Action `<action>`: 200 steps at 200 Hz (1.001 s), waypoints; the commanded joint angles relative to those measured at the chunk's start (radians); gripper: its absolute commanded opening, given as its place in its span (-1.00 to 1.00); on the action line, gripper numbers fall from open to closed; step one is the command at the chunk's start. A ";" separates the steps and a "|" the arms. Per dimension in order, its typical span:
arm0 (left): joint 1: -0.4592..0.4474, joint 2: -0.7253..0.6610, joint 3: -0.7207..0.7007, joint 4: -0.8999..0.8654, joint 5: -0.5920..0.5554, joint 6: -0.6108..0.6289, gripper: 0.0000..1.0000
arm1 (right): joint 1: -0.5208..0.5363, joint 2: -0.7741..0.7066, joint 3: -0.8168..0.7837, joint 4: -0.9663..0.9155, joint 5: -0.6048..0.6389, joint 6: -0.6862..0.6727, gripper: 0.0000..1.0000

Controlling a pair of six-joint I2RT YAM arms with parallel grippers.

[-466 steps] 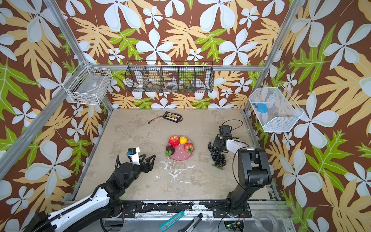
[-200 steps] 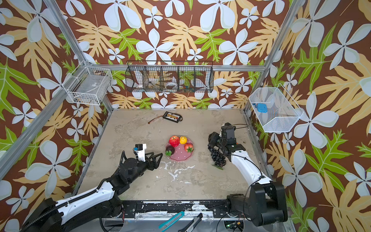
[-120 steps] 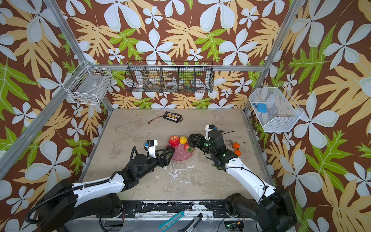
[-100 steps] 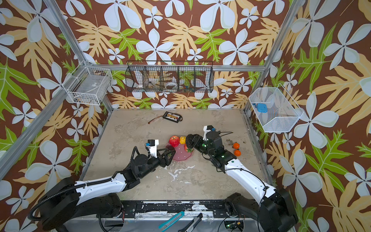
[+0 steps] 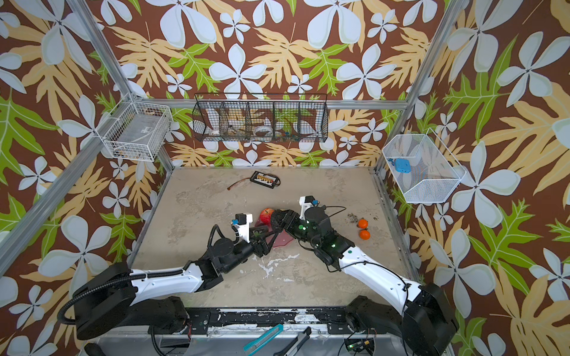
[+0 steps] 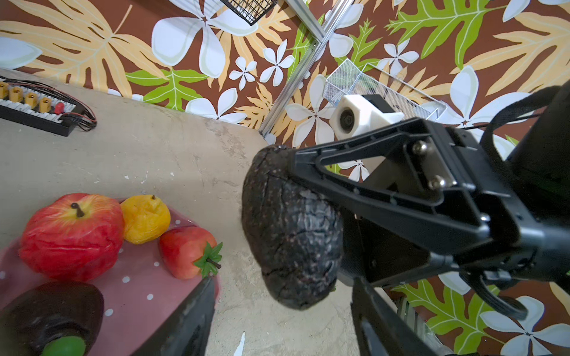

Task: Arrange fruit in a fruit bowl
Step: Place the fruit in the fruit bowl.

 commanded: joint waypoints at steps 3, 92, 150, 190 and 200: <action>-0.006 0.012 0.005 0.073 -0.008 -0.001 0.36 | 0.018 0.001 -0.004 0.048 0.048 0.021 0.16; -0.013 0.041 0.013 0.103 -0.010 -0.006 0.11 | 0.039 0.010 -0.005 0.064 0.053 0.028 0.16; -0.013 0.051 0.023 0.091 -0.014 -0.010 0.05 | 0.051 0.013 -0.004 0.066 0.059 0.026 0.15; -0.014 0.059 0.028 0.078 -0.015 -0.013 0.09 | 0.058 0.016 -0.001 0.067 0.063 0.022 0.15; -0.014 0.059 0.028 0.078 -0.013 -0.012 0.07 | 0.058 0.016 -0.001 0.068 0.063 0.022 0.15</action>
